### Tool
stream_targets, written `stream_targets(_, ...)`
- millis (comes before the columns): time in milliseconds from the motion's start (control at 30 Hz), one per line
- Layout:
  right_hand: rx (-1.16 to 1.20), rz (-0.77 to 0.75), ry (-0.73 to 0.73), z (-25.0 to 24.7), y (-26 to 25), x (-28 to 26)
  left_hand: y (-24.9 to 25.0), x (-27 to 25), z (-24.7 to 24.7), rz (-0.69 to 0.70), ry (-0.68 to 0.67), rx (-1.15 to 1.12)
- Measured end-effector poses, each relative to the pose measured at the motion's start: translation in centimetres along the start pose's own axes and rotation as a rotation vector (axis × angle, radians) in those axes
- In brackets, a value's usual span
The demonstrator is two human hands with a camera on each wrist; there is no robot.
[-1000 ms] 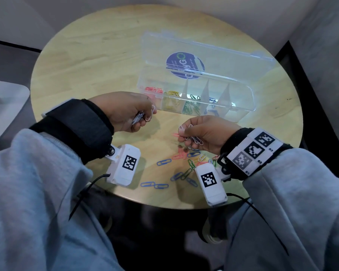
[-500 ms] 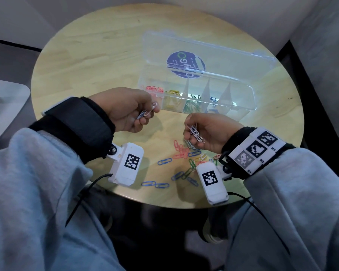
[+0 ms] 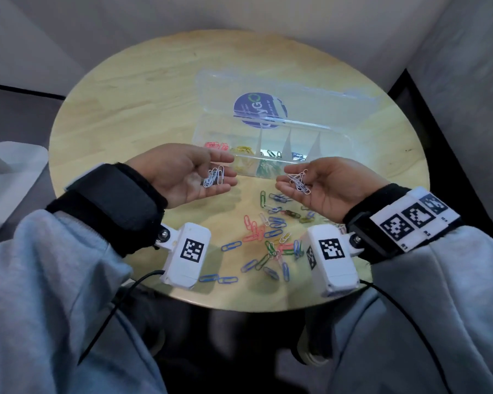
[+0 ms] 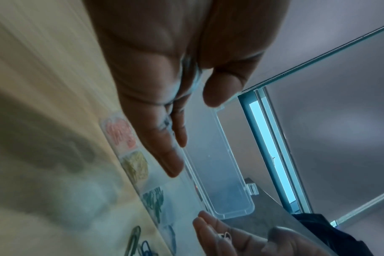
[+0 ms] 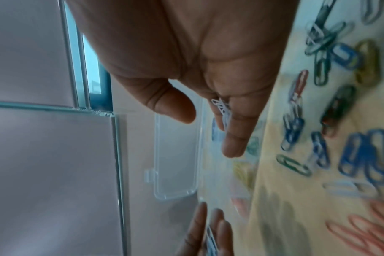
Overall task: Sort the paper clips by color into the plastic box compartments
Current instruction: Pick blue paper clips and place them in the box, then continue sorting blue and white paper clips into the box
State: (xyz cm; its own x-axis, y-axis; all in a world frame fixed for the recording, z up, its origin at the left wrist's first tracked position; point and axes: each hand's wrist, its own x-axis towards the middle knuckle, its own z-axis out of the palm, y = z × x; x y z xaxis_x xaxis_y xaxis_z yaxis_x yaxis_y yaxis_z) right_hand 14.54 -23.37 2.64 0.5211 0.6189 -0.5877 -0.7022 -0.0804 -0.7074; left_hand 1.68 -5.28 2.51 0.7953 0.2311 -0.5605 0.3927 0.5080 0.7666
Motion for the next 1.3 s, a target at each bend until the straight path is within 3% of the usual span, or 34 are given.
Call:
stream_targets(367,0.105,-0.240,0.174,-4.6,-4.1,-1.1,2.5,3.2,9.0,0.098,0.015,0.101)
stream_targets(633,0.115,-0.264,0.224,-5.4,-5.3,1.4,3.3,6.5,13.6,0.105,0.045,0.159)
stream_targets(867,0.191,-0.254,0.155,-6.5,-5.5,1.0,3.3,8.0,16.9,0.113,0.030,0.188)
stream_targets(1133,-0.195,-0.325,0.228,-7.2,-5.9,-0.4,3.2,6.4,15.0,0.199,0.062,0.293)
stream_targets(1200,-0.391,-0.327,0.181,-7.0,-5.7,-0.8,3.6,4.9,13.7,0.222,0.061,0.446)
stream_targets(1300,-0.830,-0.306,0.089,-5.7,-4.6,-1.0,3.5,2.4,11.6,0.188,0.070,0.931)
